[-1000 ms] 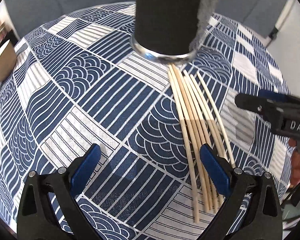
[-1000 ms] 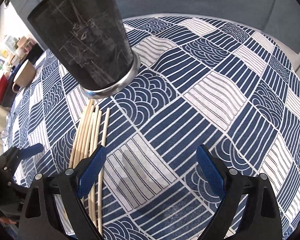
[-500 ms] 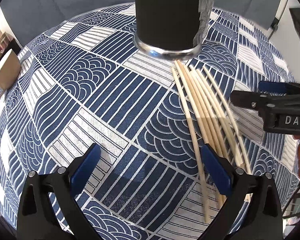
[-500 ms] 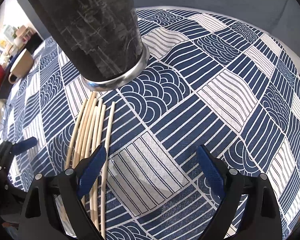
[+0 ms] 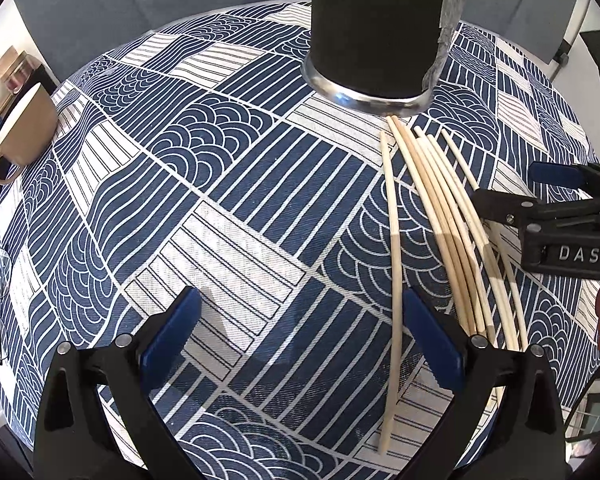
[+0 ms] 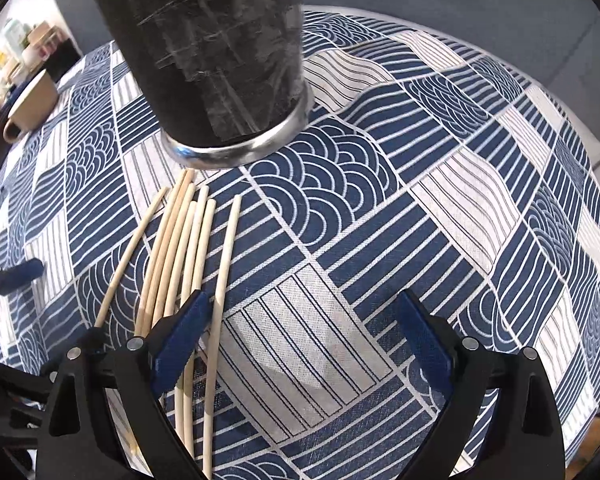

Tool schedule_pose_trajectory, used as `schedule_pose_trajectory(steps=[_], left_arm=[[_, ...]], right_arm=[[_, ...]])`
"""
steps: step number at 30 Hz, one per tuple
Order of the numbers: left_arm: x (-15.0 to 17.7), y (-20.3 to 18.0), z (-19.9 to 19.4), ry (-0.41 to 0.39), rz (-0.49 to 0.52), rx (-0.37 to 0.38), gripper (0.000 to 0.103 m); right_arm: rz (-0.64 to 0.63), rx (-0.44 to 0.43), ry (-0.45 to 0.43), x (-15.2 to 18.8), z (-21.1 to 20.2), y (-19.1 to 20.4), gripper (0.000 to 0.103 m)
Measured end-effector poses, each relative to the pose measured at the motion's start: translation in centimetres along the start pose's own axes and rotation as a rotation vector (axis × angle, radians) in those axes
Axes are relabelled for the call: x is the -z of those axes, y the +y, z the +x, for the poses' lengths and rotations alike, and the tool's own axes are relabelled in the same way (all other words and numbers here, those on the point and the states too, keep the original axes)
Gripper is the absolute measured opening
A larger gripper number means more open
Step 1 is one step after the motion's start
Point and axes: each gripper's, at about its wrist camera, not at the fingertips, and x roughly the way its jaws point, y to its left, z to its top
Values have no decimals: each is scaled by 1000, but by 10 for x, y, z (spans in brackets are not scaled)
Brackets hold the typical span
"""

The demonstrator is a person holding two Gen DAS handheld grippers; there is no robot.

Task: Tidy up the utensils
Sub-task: 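Close both grippers on another wooden stick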

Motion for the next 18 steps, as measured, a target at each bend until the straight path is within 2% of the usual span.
schedule_pose_trajectory(steps=[4, 6, 8, 9, 11, 13, 15, 17, 18], left_arm=[[2, 3, -2, -6, 14, 8, 92], [4, 7, -5, -14, 18, 11, 86], [5, 12, -7, -18, 17, 13, 75], [5, 16, -9, -21, 13, 13, 72], [7, 23, -12, -27, 4, 14, 57], [9, 30, -14, -36, -7, 14, 48], [12, 34, -15, -47, -11, 7, 45], [16, 38, -17, -56, -27, 6, 40], [17, 40, -17, -60, -31, 4, 38]], right_arm=[[-2, 5, 10, 4, -2, -4, 88], [-8, 1, 1, 6, -5, -6, 79], [-5, 1, -7, 9, -7, -9, 67], [-6, 2, -9, 10, -8, -10, 65], [-5, 3, -11, 14, -12, -13, 58], [-3, 4, -16, 18, -15, -15, 53], [-1, 4, -17, 22, -17, -18, 46], [4, 8, -15, 23, -20, -21, 32], [7, 8, -13, 24, -21, -23, 29]])
